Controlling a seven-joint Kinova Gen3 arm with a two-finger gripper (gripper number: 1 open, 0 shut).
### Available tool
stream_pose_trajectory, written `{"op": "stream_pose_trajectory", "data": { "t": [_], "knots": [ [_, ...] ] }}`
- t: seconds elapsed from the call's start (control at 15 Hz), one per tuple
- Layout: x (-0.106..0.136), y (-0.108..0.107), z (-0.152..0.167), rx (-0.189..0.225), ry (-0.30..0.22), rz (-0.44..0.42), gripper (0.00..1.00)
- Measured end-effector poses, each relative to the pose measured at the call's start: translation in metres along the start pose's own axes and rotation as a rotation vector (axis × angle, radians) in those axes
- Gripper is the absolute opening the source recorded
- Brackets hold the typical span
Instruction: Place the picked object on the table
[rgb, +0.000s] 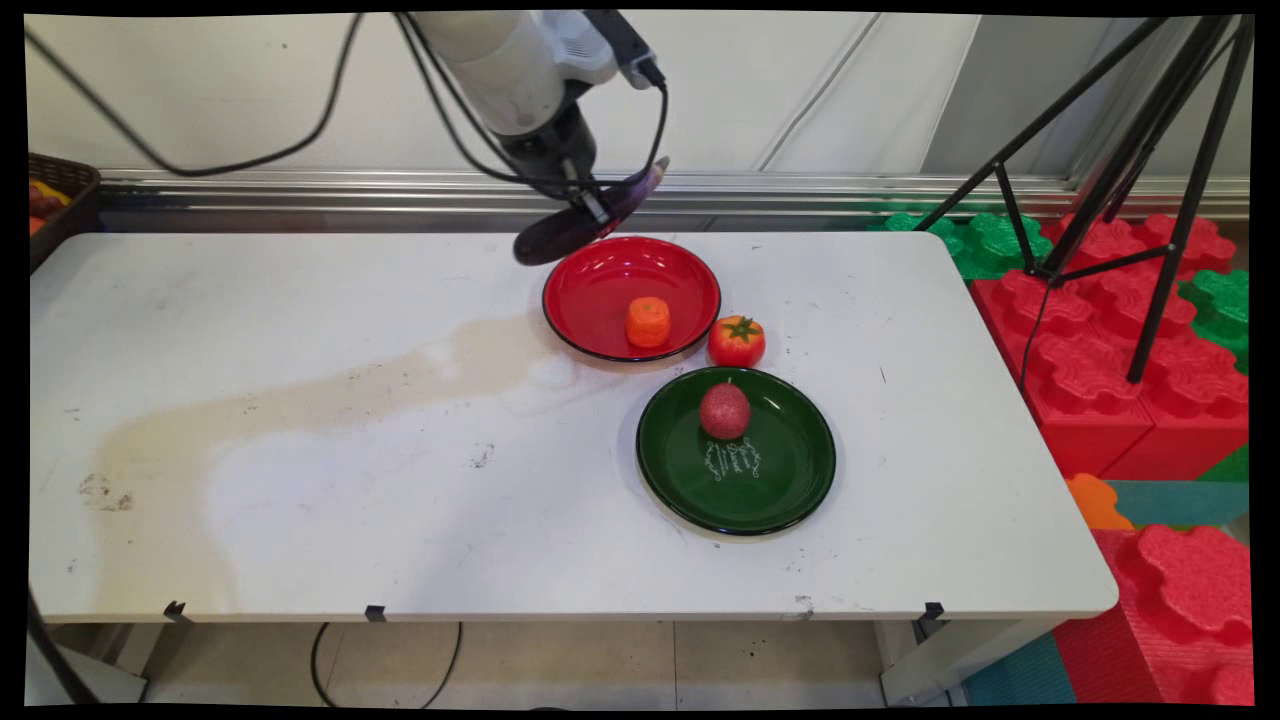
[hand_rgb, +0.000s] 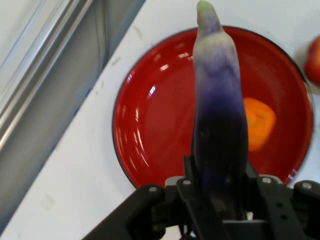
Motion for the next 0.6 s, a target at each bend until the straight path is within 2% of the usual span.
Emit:
{"op": "stream_pose_trajectory", "data": {
  "t": [0.33,0.6],
  "knots": [
    [-0.025,0.023,-0.040,-0.006,-0.018,-0.013,0.00],
    [-0.055,0.044,-0.069,-0.014,-0.048,-0.013,0.00]
  ]
}}
